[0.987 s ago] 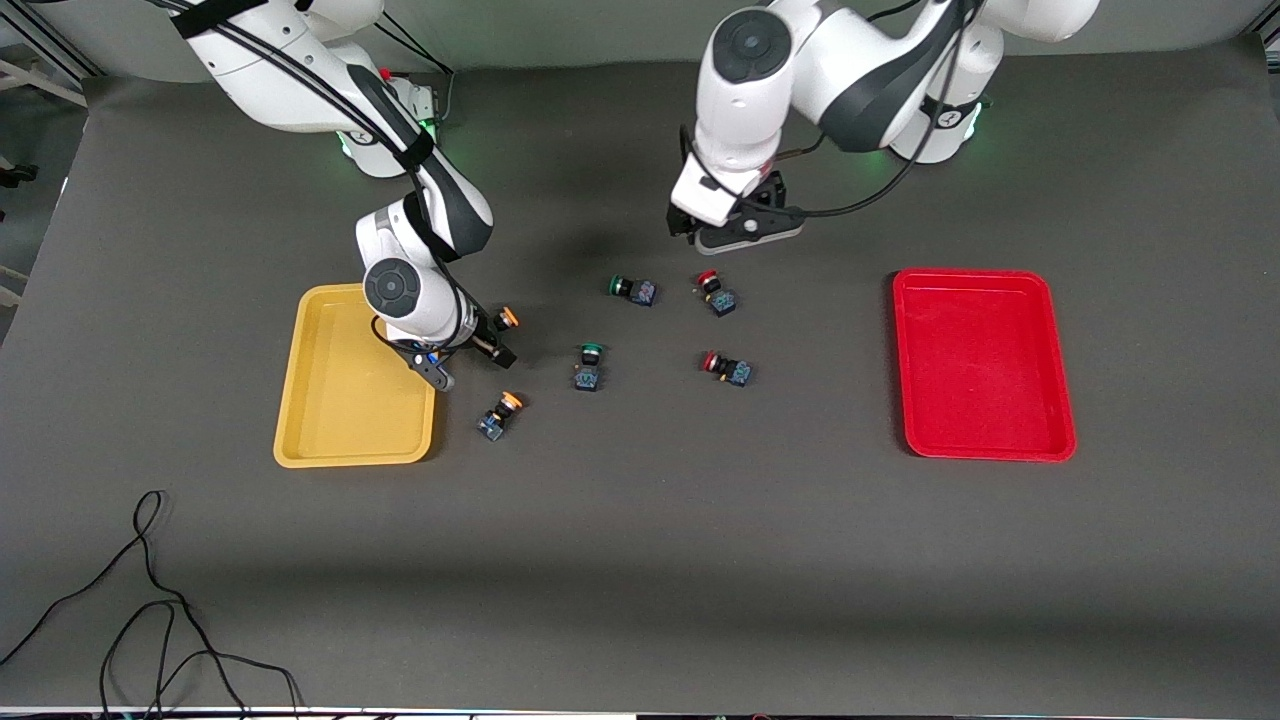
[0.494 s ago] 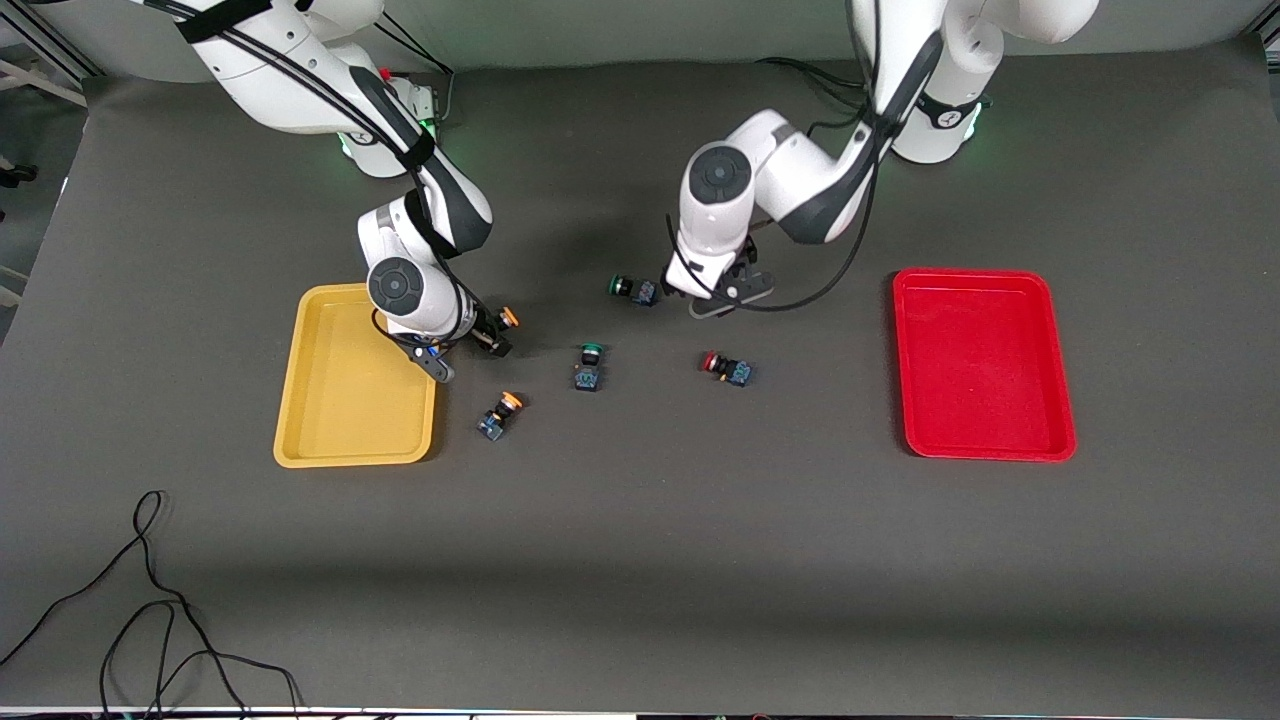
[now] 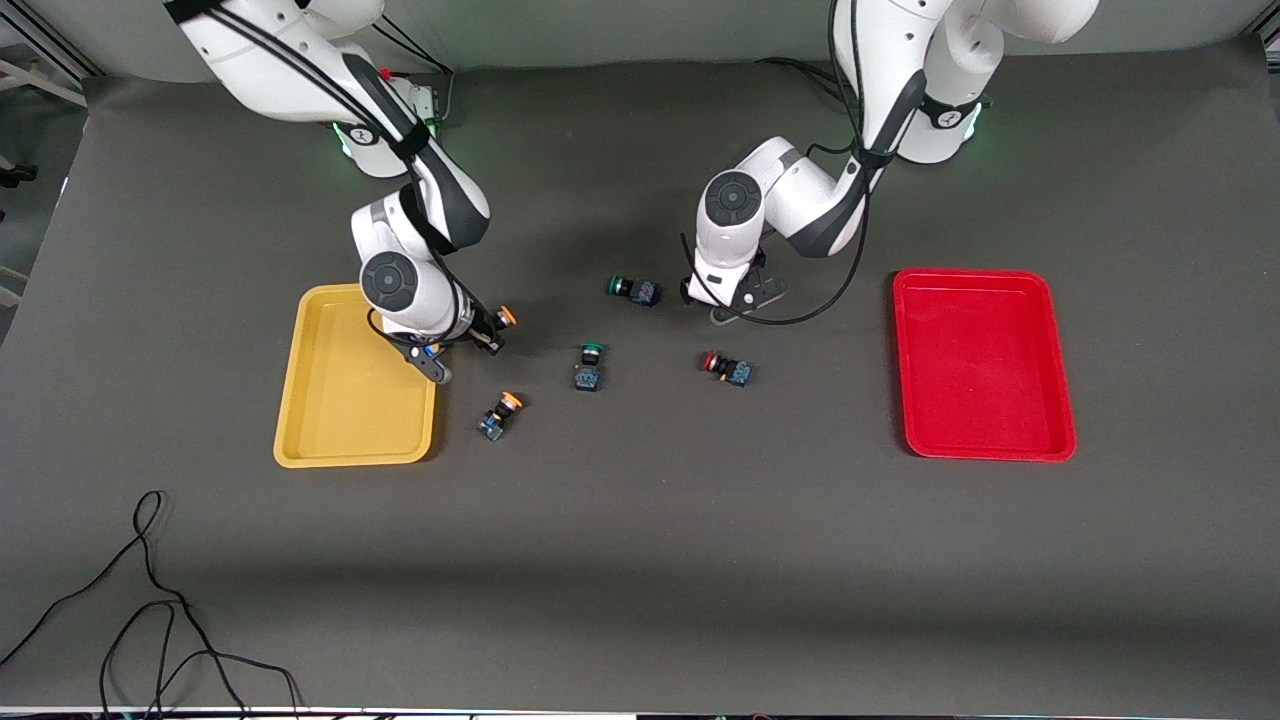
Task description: Place red and yellow buttons in trays
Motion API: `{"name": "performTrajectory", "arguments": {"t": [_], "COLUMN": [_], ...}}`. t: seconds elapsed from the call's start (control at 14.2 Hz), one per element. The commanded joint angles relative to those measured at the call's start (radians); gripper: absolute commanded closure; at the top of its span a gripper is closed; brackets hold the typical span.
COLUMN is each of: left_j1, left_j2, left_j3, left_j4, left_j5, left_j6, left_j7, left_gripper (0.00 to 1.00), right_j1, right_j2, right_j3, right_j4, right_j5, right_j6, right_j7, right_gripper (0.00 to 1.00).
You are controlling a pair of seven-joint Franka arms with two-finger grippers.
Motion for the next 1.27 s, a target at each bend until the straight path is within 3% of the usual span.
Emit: {"name": "performTrajectory", "arguments": {"t": [0.0, 0.21, 0.42, 0.71, 0.85, 0.92, 0.99, 1.06, 1.13, 1.2], "left_j1": [-0.023, -0.038, -0.032, 0.072, 0.089, 0.115, 0.156, 0.202, 0.259, 0.316], "left_j2": [-0.017, -0.016, -0.022, -0.106, -0.193, -0.242, -0.278, -0.311, -0.341, -0.358], "left_j3": [0.013, 0.012, 0.013, 0.012, 0.018, 0.021, 0.021, 0.021, 0.021, 0.021], "left_j4": [-0.003, 0.003, 0.025, 0.228, 0.255, 0.249, 0.249, 0.249, 0.243, 0.229], "left_j5": [0.009, 0.009, 0.009, -0.011, -0.031, -0.033, -0.034, -0.04, -0.054, -0.054], "left_j6": [-0.007, -0.009, -0.032, -0.399, -0.49, -0.512, -0.556, -0.602, -0.645, -0.68], "left_j7": [-0.033, -0.03, -0.014, 0.181, 0.359, 0.442, 0.52, 0.611, 0.692, 0.764], "left_gripper": [0.61, 0.78, 0.84, 0.84, 0.85, 0.85, 0.86, 0.86, 0.86, 0.85], "right_j1": [-0.026, -0.025, -0.027, -0.027, -0.027, -0.027, -0.027, -0.027, -0.027, -0.027], "right_j2": [-0.167, -0.177, -0.137, -0.056, -0.024, -0.017, -0.016, -0.022, -0.039, -0.063], "right_j3": [-0.065, -0.216, -0.27, -0.365, -0.366, -0.366, -0.366, -0.366, -0.367, -0.366], "right_j4": [-0.001, -0.01, -0.036, -0.043, -0.043, -0.043, -0.043, -0.041, -0.04, -0.038], "right_j5": [-0.053, -0.062, -0.062, -0.059, -0.048, -0.048, -0.048, -0.048, -0.048, -0.048], "right_j6": [-0.155, -0.194, -0.175, -0.128, -0.106, -0.097, -0.091, -0.091, -0.1, -0.108], "right_j7": [-0.103, -0.319, -0.36, -0.478, -0.487, -0.487, -0.487, -0.489, -0.487, -0.487], "right_gripper": [0.95, 0.94, 0.93, 0.9, 0.86, 0.77, 0.52, 0.11, 0.0, 0.0]}}
